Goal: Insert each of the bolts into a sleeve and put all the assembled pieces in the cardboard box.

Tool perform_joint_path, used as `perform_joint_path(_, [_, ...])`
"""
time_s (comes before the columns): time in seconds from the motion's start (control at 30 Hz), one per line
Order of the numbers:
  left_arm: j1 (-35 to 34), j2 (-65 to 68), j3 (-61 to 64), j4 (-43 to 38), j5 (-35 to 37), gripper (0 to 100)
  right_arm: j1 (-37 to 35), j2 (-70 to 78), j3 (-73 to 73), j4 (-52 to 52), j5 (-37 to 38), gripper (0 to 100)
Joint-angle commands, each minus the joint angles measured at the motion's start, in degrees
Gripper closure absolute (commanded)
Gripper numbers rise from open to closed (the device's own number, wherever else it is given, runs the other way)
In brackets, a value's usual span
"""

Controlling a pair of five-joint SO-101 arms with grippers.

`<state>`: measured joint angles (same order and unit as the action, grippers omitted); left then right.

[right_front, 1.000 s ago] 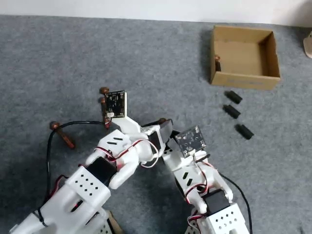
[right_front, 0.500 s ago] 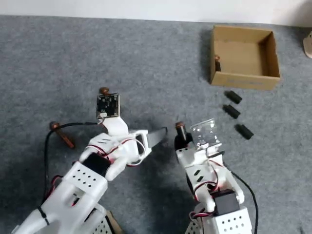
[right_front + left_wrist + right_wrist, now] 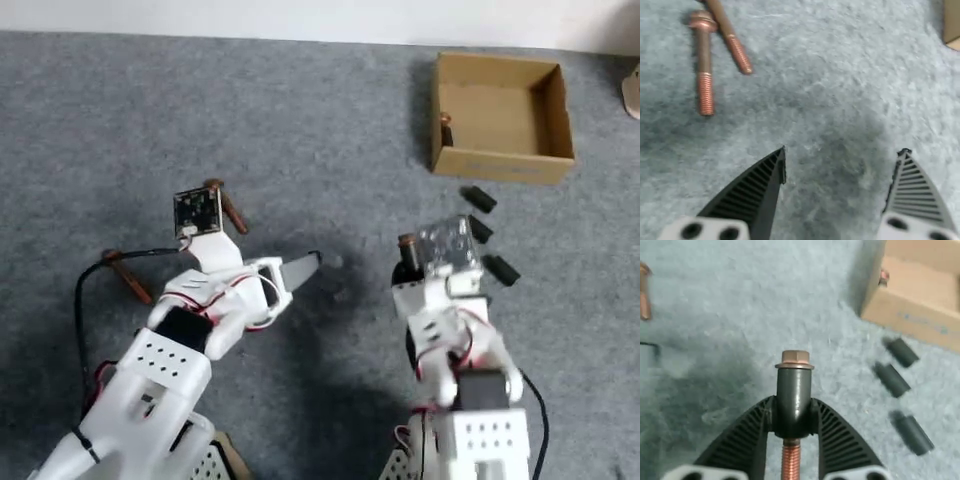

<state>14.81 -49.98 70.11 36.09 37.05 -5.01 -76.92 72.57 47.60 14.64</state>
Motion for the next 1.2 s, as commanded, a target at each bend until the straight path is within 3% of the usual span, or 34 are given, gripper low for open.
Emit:
perform_joint_path(0.0, [-2.77, -0.84, -3.3, 0.09, -0.62, 67, 3.82, 14.81, -10.95, -3.12, 1.14, 99.5])
perform_joint_path(0.2, [-3.91, -0.84, -2.07, 0.0, -7.3, 67, 8.66, 35.21, -29.49, -2.86, 1.14, 99.5])
perform_joint_path(0.37, [-4.0, -0.75, -1.89, 0.0, -7.65, 67, 10.68, 50.15, -44.79, -1.01, 1.23, 99.5])
perform_joint_path(0.67, [-5.32, -0.31, -1.8, 0.0, -8.35, 67, 10.77, 78.64, -79.6, 8.4, 1.23, 99.5])
perform_joint_path(0.83, [-8.66, -0.31, -1.8, 0.0, -12.75, 67, 10.77, 95.34, -101.14, 14.46, 1.14, 99.5])
perform_joint_path(1.17, [-8.57, -0.31, -1.98, 0.35, -18.55, 67, 10.59, 124.79, -143.08, 25.63, 0.79, 99.5])
